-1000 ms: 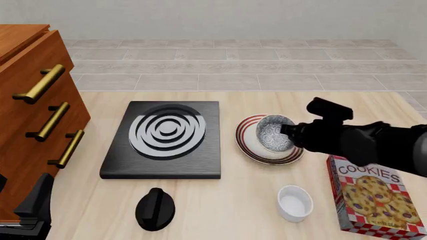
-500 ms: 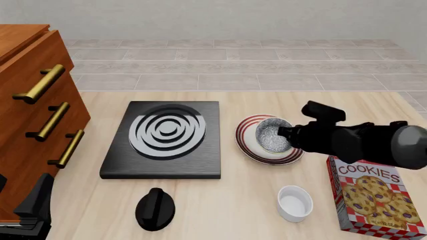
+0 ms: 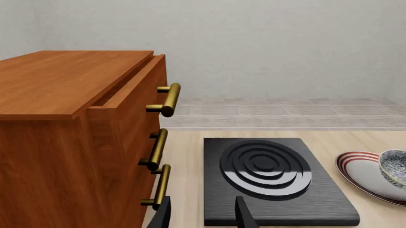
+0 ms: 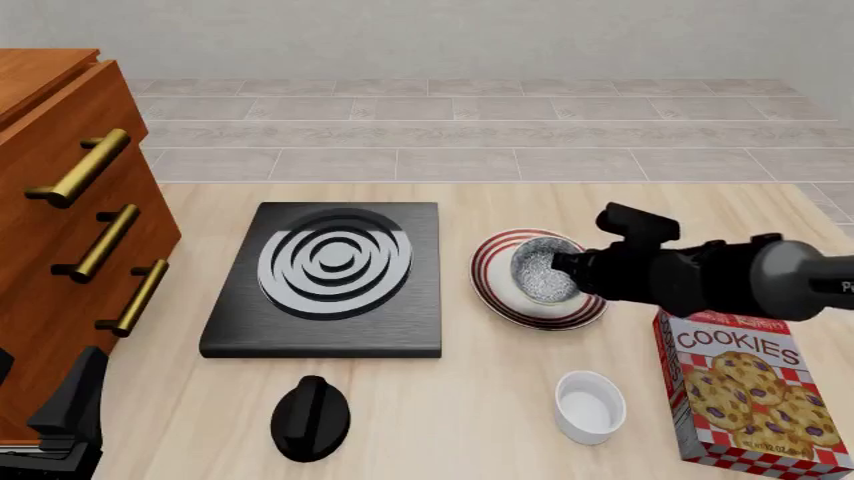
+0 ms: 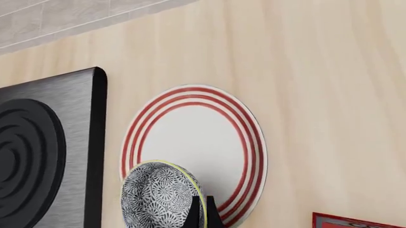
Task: Pick the akita bowl next to the ramekin and place it on the plate.
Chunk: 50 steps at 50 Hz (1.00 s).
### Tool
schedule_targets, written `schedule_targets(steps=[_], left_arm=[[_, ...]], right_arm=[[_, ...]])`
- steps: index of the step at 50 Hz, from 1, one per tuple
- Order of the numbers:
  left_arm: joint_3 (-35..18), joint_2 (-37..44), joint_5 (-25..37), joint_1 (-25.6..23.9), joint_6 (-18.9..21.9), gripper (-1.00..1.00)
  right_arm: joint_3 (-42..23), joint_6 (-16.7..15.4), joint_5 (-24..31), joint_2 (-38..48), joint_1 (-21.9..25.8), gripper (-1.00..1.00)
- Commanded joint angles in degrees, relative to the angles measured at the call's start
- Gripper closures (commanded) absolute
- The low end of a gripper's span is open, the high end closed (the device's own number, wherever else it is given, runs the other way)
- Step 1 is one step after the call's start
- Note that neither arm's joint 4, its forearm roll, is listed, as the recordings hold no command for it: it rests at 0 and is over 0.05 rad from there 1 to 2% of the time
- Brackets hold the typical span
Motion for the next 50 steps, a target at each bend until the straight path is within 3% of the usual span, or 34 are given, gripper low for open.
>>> schedule_targets(steps=[1, 50], left_arm=[[0.0, 0.0, 0.0, 0.0, 0.0, -1.0], [0.0, 0.0, 0.0, 0.0, 0.0, -1.0]], right_arm=[[-1.74, -0.66, -0.7, 2.3, -0.64, 1.0], [-4.4, -1.25, -3.1, 8.72, -1.59, 1.0]])
